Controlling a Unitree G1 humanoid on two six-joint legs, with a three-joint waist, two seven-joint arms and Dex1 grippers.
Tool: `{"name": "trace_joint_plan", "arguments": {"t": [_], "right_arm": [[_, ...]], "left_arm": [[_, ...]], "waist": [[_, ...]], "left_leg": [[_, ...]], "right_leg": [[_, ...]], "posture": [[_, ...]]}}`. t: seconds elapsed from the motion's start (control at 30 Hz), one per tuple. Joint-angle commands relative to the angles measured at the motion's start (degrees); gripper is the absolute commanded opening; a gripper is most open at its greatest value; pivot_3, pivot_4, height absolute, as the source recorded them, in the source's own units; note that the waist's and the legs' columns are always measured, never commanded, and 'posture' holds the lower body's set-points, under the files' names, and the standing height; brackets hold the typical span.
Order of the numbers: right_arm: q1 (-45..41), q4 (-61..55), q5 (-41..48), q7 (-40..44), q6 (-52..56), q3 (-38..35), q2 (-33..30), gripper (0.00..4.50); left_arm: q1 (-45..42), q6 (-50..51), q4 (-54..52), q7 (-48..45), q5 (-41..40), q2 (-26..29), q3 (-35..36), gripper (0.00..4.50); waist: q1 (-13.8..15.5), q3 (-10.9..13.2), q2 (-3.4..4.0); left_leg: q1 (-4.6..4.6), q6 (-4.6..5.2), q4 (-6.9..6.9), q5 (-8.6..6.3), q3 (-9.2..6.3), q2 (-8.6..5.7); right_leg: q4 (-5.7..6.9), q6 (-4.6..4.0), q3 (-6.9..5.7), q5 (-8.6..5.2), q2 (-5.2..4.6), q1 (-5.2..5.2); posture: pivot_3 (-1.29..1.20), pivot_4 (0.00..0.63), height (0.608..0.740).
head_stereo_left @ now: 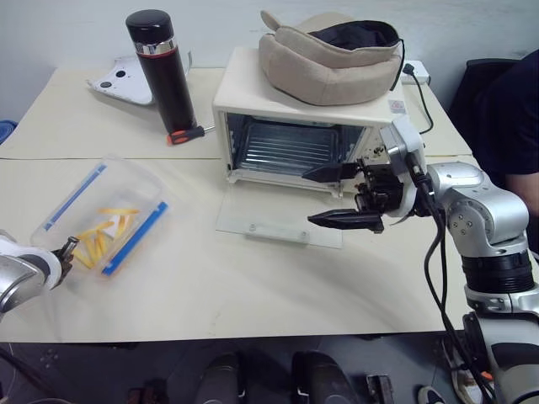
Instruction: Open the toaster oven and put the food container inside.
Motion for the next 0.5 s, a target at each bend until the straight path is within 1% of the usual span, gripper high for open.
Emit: {"name": "trace_joint_plan", "arguments": {"t": [0.03,0.2,0.3,0.37,0.5], "right_arm": [[-0.3,-3.1,2.4,1.7,0.0,-2.7,-2.0,4.5],[-0.6,-1.4,-0.5,0.7,-3.2,-3.5,-3.2,4.5],[-0.1,-0.8,-1.9,1.0,-5.1,-4.2,-4.8,4.5],[0.8,-0.8,-1.7,2.0,-5.2,-4.9,-6.7,4.5],[3.4,-1.5,-0.4,1.9,-4.1,-7.3,-9.5,4.5]], "left_arm": [[0.6,3.4,4.3,-4.5,0.9,5.5,1.8,0.0],[-2.0,11.8,11.8,-12.7,1.7,14.9,-0.4,0.0],[-3.9,20.7,14.2,-25.9,3.6,20.7,-3.1,0.0],[-5.6,24.3,15.7,-33.5,7.0,24.1,-4.3,0.0],[-14.6,28.9,18.9,-46.2,10.0,28.5,-8.1,0.0]], "waist": [[0.0,0.0,0.0],[-0.1,0.0,-0.01],[0.2,0.0,-0.01],[0.1,0.0,-0.01],[0.0,0.0,-0.04]], "left_leg": [[0.0,0.0,-0.01,0.0,0.0,0.0],[0.0,-0.05,-0.04,-0.02,0.0,0.0],[-0.05,-0.08,-0.09,-0.04,-0.01,-0.04],[-0.07,-0.14,-0.11,-0.09,0.01,-0.07],[-0.12,-0.18,-0.16,-0.12,0.06,-0.06]], "right_leg": [[-0.02,-0.02,0.01,-0.01,0.0,-0.02],[-0.03,-0.03,0.01,-0.01,-0.02,-0.06],[-0.08,-0.03,-0.02,-0.01,-0.05,-0.1],[-0.12,-0.03,-0.01,-0.01,-0.08,-0.11],[-0.12,-0.03,-0.03,-0.02,-0.03,-0.19]], "posture": [[0.0,0.15,0.74],[0.0,0.15,0.74],[0.0,0.15,0.74],[0.0,0.15,0.74],[0.0,0.15,0.74]]}}
